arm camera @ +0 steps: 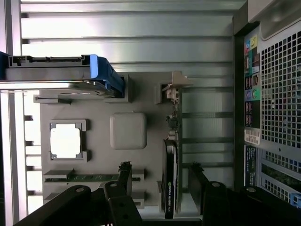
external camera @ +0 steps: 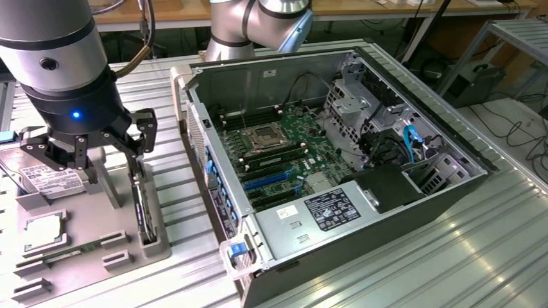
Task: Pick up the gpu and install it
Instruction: 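Pick up the gpu and move the gpu toward the slot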
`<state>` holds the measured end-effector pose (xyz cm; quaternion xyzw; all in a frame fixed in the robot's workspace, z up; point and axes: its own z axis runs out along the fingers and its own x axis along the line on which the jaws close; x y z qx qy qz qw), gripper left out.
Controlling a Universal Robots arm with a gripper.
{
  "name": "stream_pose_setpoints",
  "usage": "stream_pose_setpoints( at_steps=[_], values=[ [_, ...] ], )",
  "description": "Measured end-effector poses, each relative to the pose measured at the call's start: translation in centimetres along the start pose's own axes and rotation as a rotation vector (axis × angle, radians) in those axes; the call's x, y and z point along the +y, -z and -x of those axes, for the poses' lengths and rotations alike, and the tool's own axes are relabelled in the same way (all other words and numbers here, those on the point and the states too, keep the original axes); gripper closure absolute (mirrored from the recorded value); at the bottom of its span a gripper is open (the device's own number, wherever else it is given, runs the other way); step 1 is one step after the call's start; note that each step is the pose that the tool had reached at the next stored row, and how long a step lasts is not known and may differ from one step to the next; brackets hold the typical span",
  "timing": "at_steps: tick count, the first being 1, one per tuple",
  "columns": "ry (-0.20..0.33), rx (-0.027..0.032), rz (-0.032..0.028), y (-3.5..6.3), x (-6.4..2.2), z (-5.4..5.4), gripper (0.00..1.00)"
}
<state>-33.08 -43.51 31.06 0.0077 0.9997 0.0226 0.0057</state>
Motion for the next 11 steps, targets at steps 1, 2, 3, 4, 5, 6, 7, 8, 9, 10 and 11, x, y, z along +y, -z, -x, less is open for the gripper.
stream_pose_setpoints(
  at_steps=[1,2,3,4,5,6,7,8,9,10,11],
  values=[
    [0.0,0.0006,0.0,-0.08,-0.09,0.0,0.4],
    [0.001,0.0009,0.0,-0.15,-0.15,0.0,0.4],
    [0.001,0.0008,0.0001,-0.28,-0.22,-0.01,0.4],
    [0.002,0.0008,0.0002,-0.37,-0.25,-0.01,0.4],
    [0.003,0.0019,0.0002,-0.45,-0.28,0.0,0.4],
    [0.004,0.0059,0.0001,-0.53,-0.31,0.03,0.4],
    [0.004,0.0071,0.0,-0.61,-0.34,0.03,0.4],
    [0.007,0.0074,-0.0001,-0.7,-0.38,0.04,0.4],
    [0.009,0.0075,0.0,-0.78,-0.39,0.06,0.4],
    [0.011,0.0076,0.0,-0.89,-0.4,0.06,0.4],
    [0.012,0.0068,0.0001,-0.97,-0.41,0.06,0.4]
  ],
)
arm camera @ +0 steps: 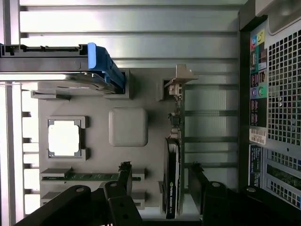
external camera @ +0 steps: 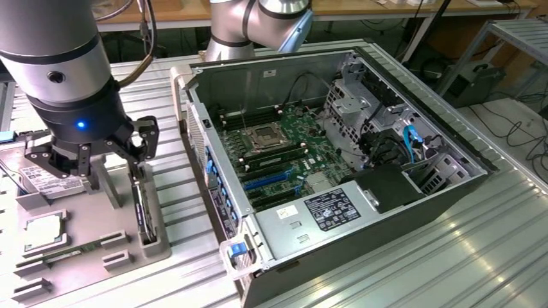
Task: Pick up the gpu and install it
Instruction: 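Pick up the gpu and move the gpu toward the slot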
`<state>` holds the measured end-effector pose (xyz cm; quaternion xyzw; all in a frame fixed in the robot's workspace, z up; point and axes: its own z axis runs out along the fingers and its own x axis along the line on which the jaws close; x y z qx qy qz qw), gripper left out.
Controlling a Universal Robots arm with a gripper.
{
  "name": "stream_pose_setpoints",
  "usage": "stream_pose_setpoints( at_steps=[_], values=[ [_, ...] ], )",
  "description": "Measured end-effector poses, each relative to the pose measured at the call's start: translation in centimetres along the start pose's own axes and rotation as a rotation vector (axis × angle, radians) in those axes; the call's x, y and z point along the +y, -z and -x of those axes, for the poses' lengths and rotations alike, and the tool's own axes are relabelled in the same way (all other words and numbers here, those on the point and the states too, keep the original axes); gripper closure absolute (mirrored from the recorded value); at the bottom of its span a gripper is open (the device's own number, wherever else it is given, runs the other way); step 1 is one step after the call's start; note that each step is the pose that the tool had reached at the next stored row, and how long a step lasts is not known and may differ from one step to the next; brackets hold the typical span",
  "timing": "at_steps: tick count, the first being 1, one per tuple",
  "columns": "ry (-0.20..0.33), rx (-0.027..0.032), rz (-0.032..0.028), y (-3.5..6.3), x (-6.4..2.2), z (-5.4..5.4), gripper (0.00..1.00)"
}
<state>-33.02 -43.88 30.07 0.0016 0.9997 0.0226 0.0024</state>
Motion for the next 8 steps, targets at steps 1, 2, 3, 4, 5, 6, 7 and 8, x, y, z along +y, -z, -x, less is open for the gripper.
stream_pose_setpoints(
  at_steps=[1,2,3,4,5,6,7,8],
  values=[
    [0.001,-0.0012,-0.0001,-0.06,-0.02,0.0,0.4],
    [0.002,-0.0029,-0.0002,-0.13,-0.04,0.0,0.4],
    [0.003,-0.005,-0.0003,-0.17,-0.06,0.0,0.4],
    [0.005,-0.0082,-0.0002,-0.23,-0.06,0.01,0.4],
    [0.007,-0.0131,-0.0003,-0.32,-0.08,0.01,0.4],
    [0.007,-0.0163,-0.0007,-0.41,-0.1,0.0,0.4],
    [0.008,-0.0176,-0.0006,-0.5,-0.12,0.0,0.4],
    [0.008,-0.0177,-0.0012,-0.6,-0.17,0.01,0.4]
  ],
)
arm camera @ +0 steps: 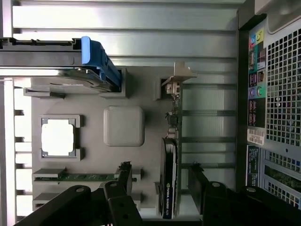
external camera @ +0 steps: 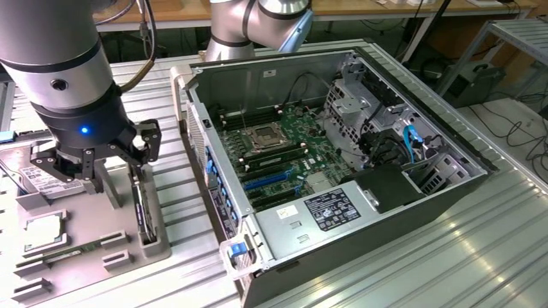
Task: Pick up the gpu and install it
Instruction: 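Pick up the gpu and move the gpu toward the slot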
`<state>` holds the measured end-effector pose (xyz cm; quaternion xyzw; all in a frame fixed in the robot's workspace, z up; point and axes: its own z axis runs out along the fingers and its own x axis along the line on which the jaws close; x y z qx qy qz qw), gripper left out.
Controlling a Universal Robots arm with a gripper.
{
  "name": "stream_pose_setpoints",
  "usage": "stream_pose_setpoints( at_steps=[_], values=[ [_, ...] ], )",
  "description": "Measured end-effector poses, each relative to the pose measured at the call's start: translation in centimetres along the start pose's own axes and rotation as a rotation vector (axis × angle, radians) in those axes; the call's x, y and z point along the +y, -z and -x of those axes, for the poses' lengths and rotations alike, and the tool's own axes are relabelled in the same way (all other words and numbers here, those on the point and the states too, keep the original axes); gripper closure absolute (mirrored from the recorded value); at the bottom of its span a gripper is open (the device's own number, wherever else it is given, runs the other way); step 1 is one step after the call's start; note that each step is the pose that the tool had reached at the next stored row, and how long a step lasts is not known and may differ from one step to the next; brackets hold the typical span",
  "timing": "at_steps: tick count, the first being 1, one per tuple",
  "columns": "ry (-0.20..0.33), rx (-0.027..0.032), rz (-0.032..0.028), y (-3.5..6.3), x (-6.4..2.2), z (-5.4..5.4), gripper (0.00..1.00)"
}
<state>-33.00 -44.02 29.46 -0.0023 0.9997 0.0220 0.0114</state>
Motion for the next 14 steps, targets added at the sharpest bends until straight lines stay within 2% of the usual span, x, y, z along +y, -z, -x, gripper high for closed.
stream_pose_setpoints(
  at_steps=[1,4,9,11,14],
  values=[
    [0.001,0.0005,-0.0026,-0.07,-0.03,0.0,0.4],
    [0.003,0.0009,-0.0166,-0.27,-0.07,0.1,0.4],
    [0.004,0.001,-0.0512,-0.5,-0.09,0.2,0.4],
    [0.004,0.0011,-0.0566,-0.82,-0.1,0.3,0.4],
    [0.005,0.0011,-0.0592,-1.4,-0.13,0.5,0.4]
  ],
)
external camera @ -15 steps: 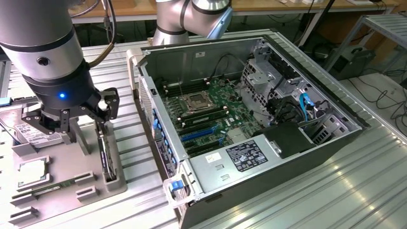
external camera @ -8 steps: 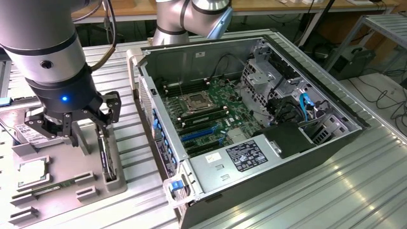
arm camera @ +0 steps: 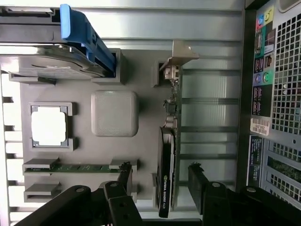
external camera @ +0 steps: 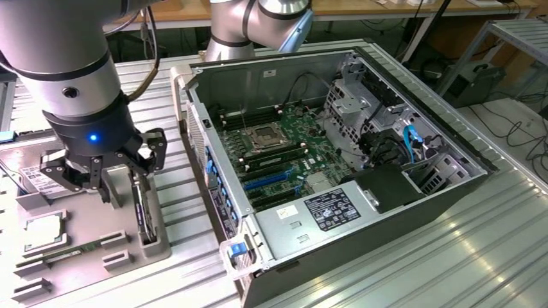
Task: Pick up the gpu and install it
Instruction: 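Pick up the gpu and move the gpu toward the slot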
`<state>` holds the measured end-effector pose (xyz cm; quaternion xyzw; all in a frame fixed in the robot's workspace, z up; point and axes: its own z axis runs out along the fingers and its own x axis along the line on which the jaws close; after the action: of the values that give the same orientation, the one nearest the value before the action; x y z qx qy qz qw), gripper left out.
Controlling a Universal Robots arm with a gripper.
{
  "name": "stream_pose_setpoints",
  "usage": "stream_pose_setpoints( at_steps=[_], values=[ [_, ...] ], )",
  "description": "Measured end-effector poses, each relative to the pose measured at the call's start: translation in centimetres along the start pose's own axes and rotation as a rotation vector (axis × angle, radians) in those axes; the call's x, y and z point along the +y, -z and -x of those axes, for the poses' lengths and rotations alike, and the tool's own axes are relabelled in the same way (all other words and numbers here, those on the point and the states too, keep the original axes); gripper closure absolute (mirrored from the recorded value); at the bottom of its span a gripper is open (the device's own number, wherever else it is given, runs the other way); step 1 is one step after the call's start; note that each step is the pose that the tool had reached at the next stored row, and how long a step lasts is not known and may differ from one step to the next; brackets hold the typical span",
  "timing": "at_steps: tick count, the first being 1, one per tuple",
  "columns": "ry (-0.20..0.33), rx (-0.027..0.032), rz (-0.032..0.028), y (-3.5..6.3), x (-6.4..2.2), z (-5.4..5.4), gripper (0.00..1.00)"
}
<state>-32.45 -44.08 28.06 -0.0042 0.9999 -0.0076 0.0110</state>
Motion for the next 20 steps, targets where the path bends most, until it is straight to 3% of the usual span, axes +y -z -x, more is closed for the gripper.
stream_pose_setpoints(
  at_steps=[4,12,17,20],
  values=[
    [0.0,0.0001,-0.0039,-0.73,0.01,0.4,0.4],
    [-0.007,0.0002,-0.0043,-2.32,0.03,0.4,0.4],
    [-0.06,0.0011,-0.0055,-3.55,0.06,0.4,0.4],
    [-0.064,0.0013,-0.0058,-4.02,0.23,0.4,0.4]
  ],
)
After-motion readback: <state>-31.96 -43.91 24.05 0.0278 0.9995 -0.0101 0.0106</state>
